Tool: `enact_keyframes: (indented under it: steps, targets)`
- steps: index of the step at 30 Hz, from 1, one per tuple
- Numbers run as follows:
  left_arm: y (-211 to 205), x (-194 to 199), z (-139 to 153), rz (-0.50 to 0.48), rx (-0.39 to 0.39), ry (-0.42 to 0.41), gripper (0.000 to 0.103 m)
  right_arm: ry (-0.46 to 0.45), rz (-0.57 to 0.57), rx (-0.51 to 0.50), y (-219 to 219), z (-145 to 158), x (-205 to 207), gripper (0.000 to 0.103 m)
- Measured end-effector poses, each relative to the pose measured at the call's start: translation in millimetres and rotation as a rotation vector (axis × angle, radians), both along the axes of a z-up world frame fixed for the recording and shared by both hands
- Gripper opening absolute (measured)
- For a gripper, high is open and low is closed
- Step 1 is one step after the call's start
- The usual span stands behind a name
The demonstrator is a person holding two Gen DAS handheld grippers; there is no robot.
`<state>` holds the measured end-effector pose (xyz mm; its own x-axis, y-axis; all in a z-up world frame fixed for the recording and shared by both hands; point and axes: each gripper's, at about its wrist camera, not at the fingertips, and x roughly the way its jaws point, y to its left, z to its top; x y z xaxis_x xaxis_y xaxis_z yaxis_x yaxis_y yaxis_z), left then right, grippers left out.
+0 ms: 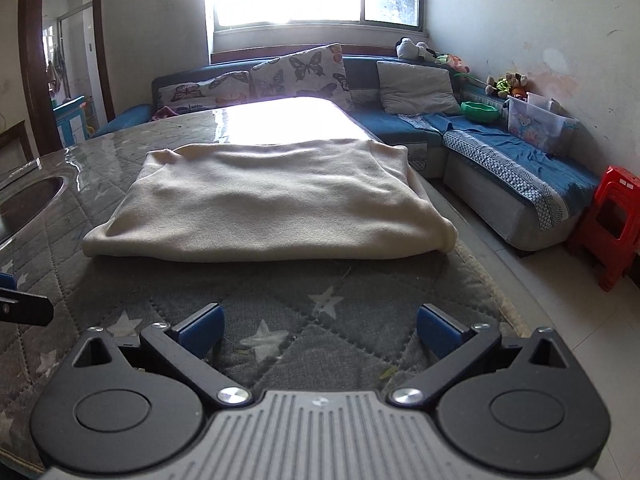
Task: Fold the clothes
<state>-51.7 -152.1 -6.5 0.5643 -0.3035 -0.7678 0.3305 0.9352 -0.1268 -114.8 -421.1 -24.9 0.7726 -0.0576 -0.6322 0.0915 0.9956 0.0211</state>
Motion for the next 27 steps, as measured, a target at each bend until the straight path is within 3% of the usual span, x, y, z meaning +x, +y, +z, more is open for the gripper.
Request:
enact_keyframes:
  steps: [12, 27]
  targets:
    - [-9, -2, -4, -0.021, 0.07, -0.013, 0.103, -0.006, -0.033, -0.004, 4, -1, -1, 0.103]
    - [-10, -3, -4, -0.021, 0.082, -0.011, 0.103, 0.013, -0.003, 0.01, 14, 1, 0, 0.103]
